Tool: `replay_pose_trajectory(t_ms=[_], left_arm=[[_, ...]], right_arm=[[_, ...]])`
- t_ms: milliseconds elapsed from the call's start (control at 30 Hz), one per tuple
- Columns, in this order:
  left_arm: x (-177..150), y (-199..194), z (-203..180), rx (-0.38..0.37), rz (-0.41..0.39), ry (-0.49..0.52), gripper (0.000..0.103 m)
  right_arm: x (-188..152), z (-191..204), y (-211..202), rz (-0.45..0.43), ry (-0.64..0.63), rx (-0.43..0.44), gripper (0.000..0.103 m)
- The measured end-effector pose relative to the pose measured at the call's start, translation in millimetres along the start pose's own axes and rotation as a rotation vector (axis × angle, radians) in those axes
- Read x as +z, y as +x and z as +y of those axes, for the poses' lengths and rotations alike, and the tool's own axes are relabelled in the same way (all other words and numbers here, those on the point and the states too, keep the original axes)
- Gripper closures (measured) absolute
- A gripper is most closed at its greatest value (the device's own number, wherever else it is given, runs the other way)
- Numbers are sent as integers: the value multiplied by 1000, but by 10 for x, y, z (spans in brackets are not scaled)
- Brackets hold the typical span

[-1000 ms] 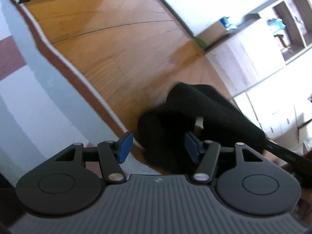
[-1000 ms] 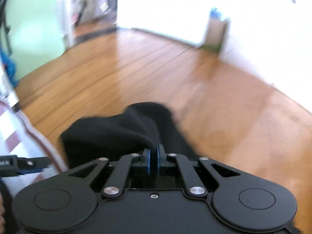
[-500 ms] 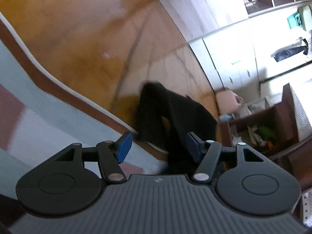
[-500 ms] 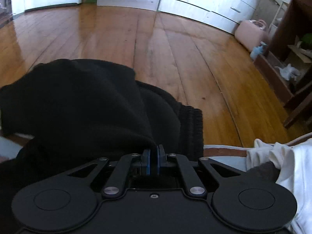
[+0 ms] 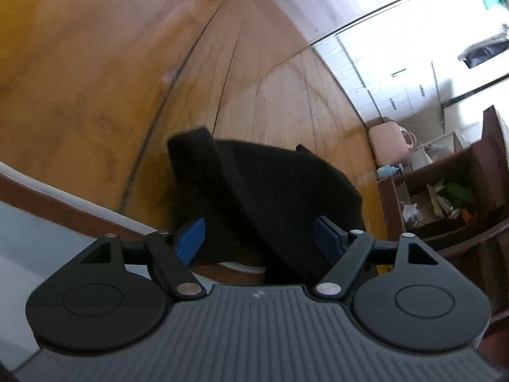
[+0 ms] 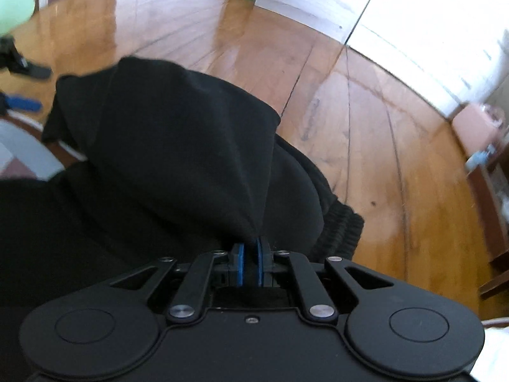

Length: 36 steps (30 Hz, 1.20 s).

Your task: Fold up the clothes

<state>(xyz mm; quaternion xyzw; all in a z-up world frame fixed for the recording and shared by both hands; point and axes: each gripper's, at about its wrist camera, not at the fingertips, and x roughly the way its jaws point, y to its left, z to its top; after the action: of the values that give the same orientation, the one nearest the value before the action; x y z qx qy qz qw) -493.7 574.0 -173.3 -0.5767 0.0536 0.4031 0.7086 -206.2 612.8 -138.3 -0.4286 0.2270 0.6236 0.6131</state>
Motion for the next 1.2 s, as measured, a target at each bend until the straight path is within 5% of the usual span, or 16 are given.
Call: replay_pose_trajectory(t_ms=[200,233,267,300,433,533,633,700,767,867,933,1000,1200], left_arm=[[217,439,163,-96,-19,-174,20],[248,499,180,-132,-14,-192,42],[271,524,158,-145,-13,-188,89],[290,513,97,-113,-16,-162,98],[439,59,-335,-49,-132,-13,99],[565,-651,-770,-31,-331,171,99],[483,-1404,-805,-30,-502,216,99],[306,-1726,-577,104,-557,195,98],[152,-1846,-252,280,-564,156,97],[57,-1745,555,514,-441,36,96],[56,-1721,1089,522,-378,-126,96],[159,-1784,1383,435,-366,-243,96],[382,-1851,1397,456,-385,-158,88]], right_arm=[[-12,17,92,111,8,39,96],[7,12,72,111,17,45,96],[18,3,53,106,24,58,96],[28,-5,33,100,32,72,95],[72,-72,-201,37,149,97,95],[262,96,-603,-68,152,88,93],[459,276,-874,-220,118,200,84],[554,387,-944,-265,105,285,68],[566,490,-887,-254,104,321,57],[490,636,-643,-148,85,340,57],[424,684,-517,-87,73,321,57],[370,698,-416,-43,70,304,57],[330,440,-120,9,153,250,56]])
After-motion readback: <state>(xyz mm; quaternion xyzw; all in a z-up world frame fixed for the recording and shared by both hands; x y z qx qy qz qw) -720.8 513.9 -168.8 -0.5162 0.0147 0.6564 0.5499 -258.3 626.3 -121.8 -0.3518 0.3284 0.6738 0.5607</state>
